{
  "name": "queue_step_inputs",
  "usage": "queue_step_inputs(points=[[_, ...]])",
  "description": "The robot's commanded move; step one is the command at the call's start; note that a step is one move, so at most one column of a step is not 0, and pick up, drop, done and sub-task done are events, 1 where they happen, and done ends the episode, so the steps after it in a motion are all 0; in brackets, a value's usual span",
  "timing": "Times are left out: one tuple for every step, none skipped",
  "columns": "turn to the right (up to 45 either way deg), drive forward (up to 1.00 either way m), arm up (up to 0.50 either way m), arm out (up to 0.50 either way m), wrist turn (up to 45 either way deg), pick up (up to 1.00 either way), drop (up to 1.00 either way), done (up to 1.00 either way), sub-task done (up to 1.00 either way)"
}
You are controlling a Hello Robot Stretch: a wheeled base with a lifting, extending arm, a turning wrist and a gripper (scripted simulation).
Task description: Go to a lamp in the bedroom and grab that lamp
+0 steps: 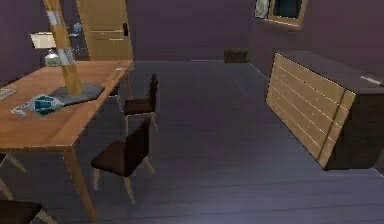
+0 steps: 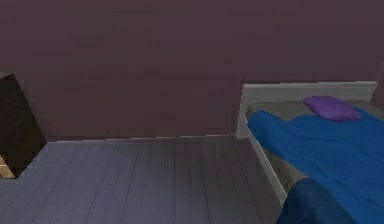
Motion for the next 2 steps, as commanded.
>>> queue_step_inputs(points=[[0.0, 0.05, 0.0, 0.0, 0.0, 0.0, 0.0, 0.0, 0.0], [-27.0, 0.0, 0.0, 0.0, 0.0, 0.0, 0.0, 0.0, 0.0]])
